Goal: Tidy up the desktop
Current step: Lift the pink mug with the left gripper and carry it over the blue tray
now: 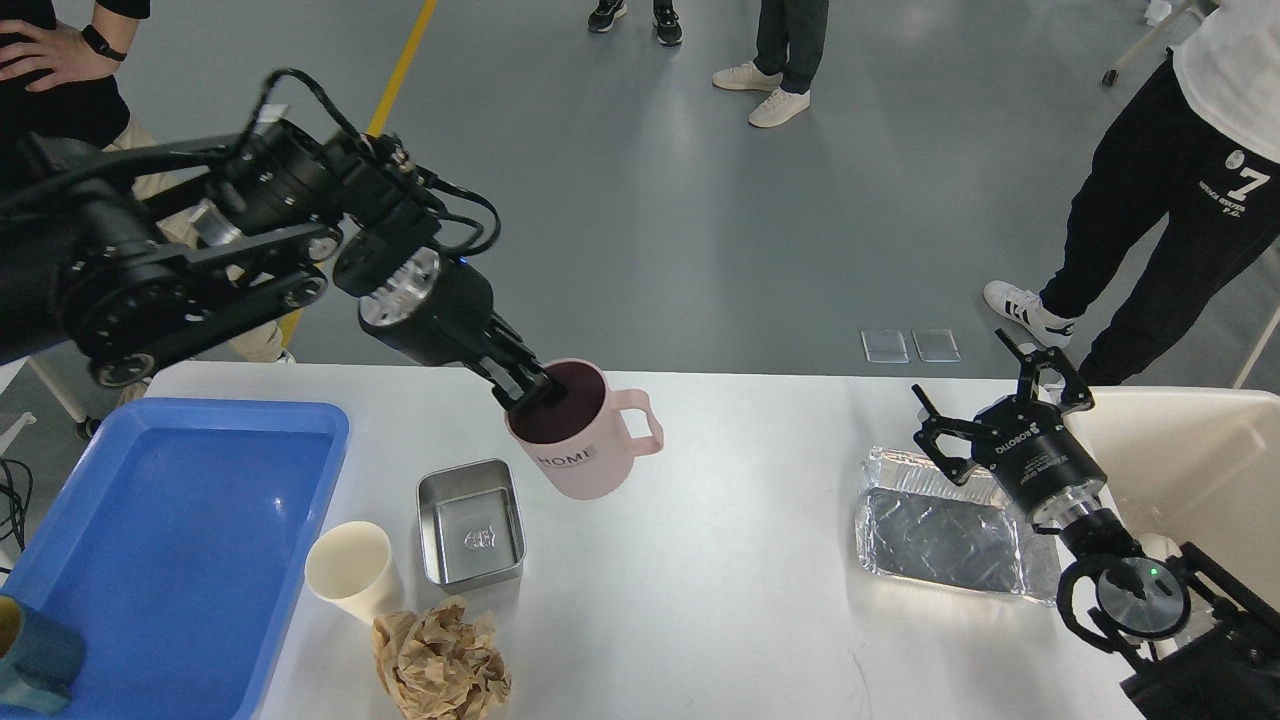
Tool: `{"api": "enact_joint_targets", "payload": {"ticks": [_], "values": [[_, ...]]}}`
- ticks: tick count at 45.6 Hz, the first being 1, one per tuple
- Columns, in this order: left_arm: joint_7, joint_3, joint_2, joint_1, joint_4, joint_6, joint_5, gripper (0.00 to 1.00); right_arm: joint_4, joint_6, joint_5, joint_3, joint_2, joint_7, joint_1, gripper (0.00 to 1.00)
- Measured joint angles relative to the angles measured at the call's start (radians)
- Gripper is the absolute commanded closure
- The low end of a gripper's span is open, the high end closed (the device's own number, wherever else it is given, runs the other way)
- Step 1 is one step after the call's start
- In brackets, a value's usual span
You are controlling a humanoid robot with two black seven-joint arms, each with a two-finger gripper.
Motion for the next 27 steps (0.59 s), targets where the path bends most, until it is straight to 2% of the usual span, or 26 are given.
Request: {"api": "enact_joint_targets", "payload": {"ticks": [12,27], "values": [[-0.012,-0.008,0.338,0.009,-0.160,-0.006,0.002,0.97,0.002,0.000,0.000,-0.001,0.000,0.000,0.000,0.00],[-0.020,0.003,0.577,0.013,-0.184,0.002,0.020,0.97,0.005,0.002,0.000,0.002,0.002,0.000,0.005,0.00]]}}
